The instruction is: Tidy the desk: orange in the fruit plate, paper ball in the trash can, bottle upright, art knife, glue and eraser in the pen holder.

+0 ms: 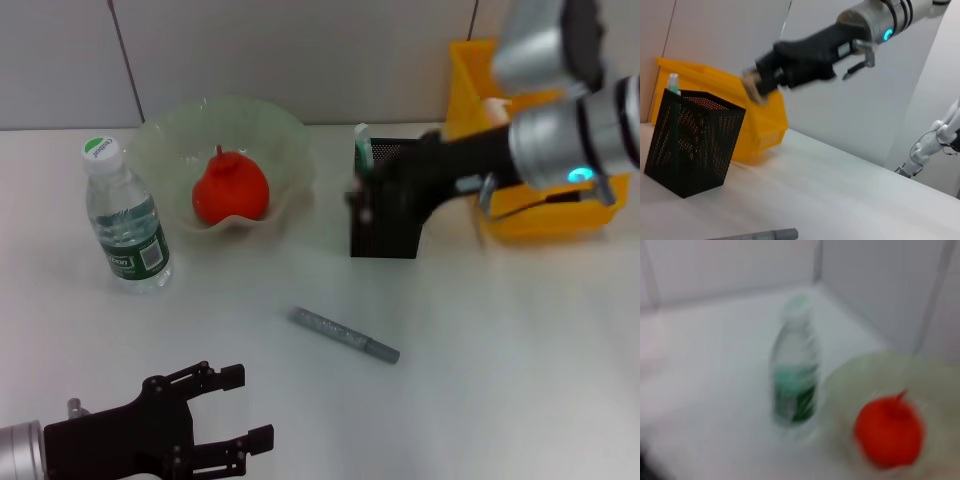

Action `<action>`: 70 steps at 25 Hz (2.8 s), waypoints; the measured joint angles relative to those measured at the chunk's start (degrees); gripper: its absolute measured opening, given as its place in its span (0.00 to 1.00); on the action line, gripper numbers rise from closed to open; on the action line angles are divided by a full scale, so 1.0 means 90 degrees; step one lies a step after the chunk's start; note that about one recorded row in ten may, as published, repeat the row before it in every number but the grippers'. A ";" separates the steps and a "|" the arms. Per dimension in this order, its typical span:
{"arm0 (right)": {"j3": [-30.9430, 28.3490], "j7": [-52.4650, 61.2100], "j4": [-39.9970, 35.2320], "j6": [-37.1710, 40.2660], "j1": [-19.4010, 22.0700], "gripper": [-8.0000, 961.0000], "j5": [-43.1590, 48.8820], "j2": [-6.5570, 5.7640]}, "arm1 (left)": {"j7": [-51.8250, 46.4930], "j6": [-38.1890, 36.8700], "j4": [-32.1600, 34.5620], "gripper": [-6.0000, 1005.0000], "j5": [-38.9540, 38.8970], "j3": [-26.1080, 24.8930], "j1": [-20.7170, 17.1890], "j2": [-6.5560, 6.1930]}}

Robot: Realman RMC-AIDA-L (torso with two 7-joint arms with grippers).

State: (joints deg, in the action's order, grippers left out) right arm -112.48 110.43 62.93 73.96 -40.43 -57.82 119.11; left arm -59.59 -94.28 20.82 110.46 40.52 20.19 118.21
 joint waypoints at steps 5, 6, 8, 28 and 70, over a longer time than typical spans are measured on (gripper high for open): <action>-0.0134 -0.0002 -0.0082 -0.1063 0.0353 0.27 -0.0768 0.0004 | 0.0016 -0.0010 0.0033 0.86 0.0006 0.0040 -0.0004 0.0000; -0.0137 0.0003 -0.0235 -0.1511 0.0383 0.27 -0.0881 0.0005 | 0.0017 -0.0013 0.0037 0.86 0.0015 0.0047 -0.0005 0.0000; -0.0137 0.0021 -0.0346 -0.1686 0.0366 0.28 -0.0898 0.0006 | 0.0018 -0.0013 0.0038 0.86 0.0016 0.0049 -0.0006 0.0001; -0.0140 0.0138 -0.1272 -0.2512 0.0096 0.29 -0.0874 -0.0004 | 0.0009 -0.0137 0.0067 0.86 0.0015 0.0020 0.0032 -0.0019; 0.0157 0.1306 -0.0156 0.0730 -0.0565 0.74 -0.0378 -0.0044 | -0.0005 -0.0068 0.0070 0.86 0.0014 0.0000 -0.0061 -0.0068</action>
State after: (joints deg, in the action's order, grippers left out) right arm -111.07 122.18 61.53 80.53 -45.52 -61.22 118.71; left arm -59.63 -94.90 21.44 110.58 40.52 19.65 117.59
